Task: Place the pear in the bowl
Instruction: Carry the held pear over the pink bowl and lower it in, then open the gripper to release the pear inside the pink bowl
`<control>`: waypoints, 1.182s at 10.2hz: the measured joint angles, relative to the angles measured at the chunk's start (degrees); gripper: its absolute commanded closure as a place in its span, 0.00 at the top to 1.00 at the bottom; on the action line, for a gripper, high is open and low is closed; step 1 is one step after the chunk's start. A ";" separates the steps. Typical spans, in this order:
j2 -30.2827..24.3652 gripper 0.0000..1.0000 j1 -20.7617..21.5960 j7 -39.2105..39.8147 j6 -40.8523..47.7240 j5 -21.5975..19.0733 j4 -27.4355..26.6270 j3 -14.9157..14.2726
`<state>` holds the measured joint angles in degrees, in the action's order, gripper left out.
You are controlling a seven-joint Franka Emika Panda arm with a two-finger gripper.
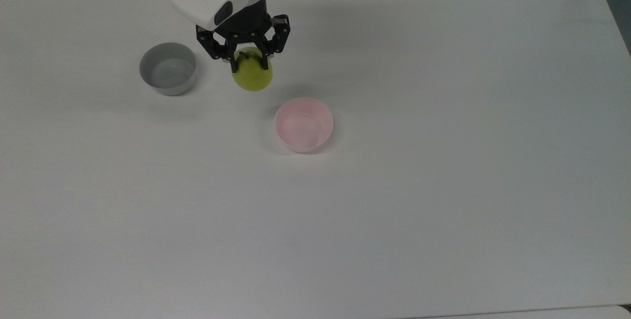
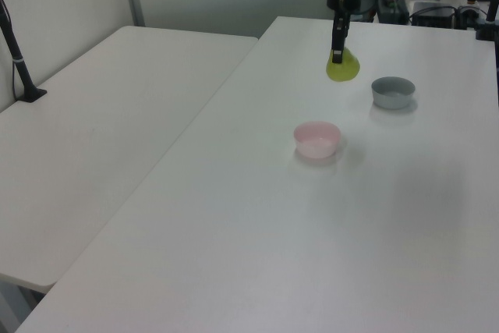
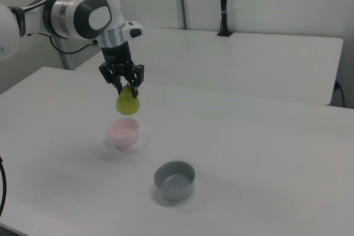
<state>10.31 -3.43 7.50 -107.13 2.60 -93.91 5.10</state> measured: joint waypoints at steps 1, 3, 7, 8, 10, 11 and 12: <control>0.04 0.00 -0.01 -2.34 0.00 -0.29 -0.25 0.82; 0.12 0.00 0.00 -5.81 -3.74 -0.55 -2.84 2.44; 3.03 0.00 2.25 -11.14 -19.88 -0.56 -10.20 3.36; 4.95 0.00 3.11 -12.55 -22.04 0.49 -10.28 3.39; 7.43 0.03 3.74 -14.91 -22.92 3.61 -10.30 3.39; 8.25 0.28 3.73 -14.92 -23.51 3.98 -10.31 3.39; 8.84 0.51 3.73 -14.92 -24.35 4.11 -10.31 3.39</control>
<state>19.15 0.30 -7.42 -131.48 6.72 -104.22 8.49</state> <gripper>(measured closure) 0.493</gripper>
